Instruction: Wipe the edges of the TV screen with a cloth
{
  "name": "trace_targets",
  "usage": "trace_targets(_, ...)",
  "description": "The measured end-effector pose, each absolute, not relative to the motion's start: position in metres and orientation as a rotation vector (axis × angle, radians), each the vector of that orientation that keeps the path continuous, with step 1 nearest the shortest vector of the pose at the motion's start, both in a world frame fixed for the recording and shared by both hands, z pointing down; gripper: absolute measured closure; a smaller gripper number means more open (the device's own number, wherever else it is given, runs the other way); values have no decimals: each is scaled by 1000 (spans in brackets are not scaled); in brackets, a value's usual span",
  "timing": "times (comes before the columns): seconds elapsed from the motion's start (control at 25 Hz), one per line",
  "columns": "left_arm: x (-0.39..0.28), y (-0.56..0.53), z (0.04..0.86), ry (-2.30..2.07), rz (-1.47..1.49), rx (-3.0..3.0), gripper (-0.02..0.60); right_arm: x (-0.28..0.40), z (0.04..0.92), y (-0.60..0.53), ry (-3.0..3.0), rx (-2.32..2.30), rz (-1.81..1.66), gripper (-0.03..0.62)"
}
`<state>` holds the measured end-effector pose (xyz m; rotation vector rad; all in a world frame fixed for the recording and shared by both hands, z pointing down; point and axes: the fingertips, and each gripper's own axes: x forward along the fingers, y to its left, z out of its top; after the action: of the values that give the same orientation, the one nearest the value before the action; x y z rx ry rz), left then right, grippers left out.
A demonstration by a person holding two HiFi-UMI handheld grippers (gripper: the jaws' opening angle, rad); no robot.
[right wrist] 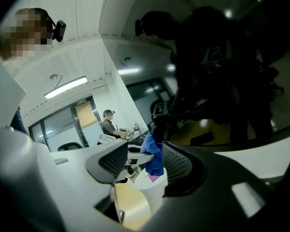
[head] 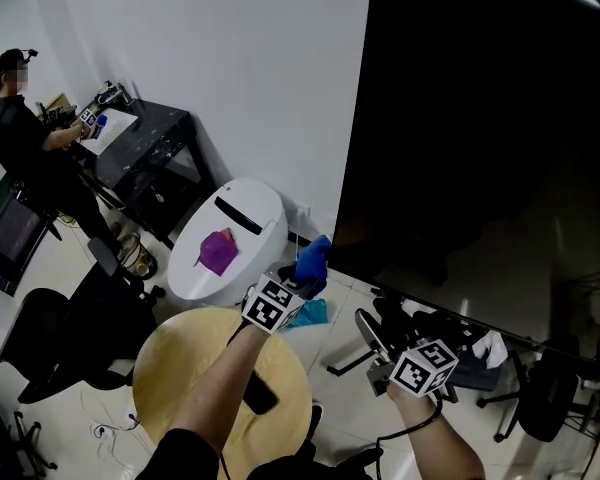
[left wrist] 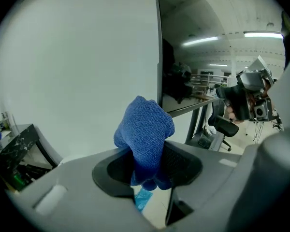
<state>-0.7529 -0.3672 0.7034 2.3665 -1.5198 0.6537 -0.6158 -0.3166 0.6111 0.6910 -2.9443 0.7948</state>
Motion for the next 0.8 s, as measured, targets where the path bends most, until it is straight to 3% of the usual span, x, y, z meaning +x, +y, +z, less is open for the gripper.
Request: trace_targets(0.8, -737, -374, 602, -1525, 651, 2555, 443, -597, 528, -315, -3064, 699, 630, 365)
